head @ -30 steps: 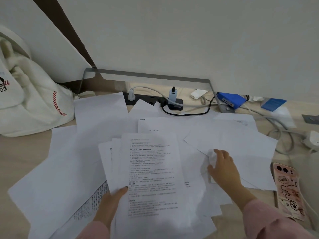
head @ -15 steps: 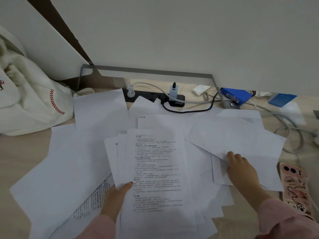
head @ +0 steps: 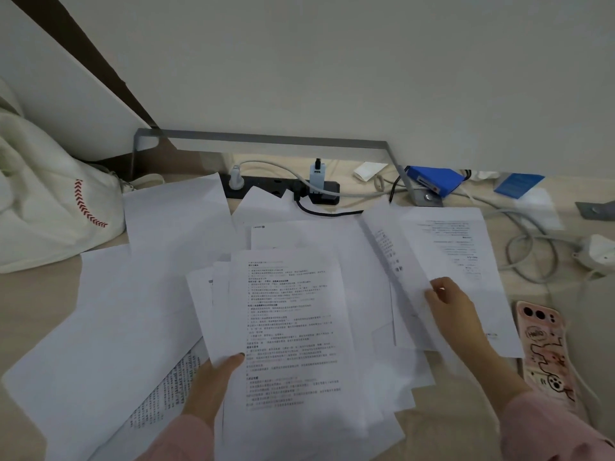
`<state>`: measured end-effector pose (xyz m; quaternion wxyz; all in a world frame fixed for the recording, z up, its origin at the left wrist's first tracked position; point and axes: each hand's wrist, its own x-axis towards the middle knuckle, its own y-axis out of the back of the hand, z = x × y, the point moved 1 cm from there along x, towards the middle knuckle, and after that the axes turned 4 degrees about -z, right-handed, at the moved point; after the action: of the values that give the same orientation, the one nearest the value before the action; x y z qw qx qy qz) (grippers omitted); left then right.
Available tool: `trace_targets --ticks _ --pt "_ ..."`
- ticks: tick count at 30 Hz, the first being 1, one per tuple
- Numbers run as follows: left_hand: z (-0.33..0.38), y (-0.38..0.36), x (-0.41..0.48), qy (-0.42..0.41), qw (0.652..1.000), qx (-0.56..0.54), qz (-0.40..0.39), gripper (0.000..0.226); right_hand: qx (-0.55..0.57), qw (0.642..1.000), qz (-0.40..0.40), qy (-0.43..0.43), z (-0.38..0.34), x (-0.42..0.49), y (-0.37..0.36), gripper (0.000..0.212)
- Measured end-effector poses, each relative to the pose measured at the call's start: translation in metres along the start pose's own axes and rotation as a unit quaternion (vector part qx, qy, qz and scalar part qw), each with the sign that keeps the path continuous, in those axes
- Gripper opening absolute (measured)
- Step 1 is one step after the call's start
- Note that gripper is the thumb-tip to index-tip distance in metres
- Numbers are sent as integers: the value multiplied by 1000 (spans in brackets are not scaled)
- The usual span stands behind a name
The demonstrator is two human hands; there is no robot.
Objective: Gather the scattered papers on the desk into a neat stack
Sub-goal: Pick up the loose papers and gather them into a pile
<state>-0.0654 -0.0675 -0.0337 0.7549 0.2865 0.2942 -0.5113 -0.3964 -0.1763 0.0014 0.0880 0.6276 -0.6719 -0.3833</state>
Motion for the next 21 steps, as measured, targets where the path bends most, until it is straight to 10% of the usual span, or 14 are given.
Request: trace_targets --ticks 11,21 --pt "-6 0 0 8 1000 -13 1 28 479 812 -333 -8 -42 -49 3 39" --pt "-8 6 -6 -11 999 0 -37 35 297 912 -245 -140 4 -57 -26 14"
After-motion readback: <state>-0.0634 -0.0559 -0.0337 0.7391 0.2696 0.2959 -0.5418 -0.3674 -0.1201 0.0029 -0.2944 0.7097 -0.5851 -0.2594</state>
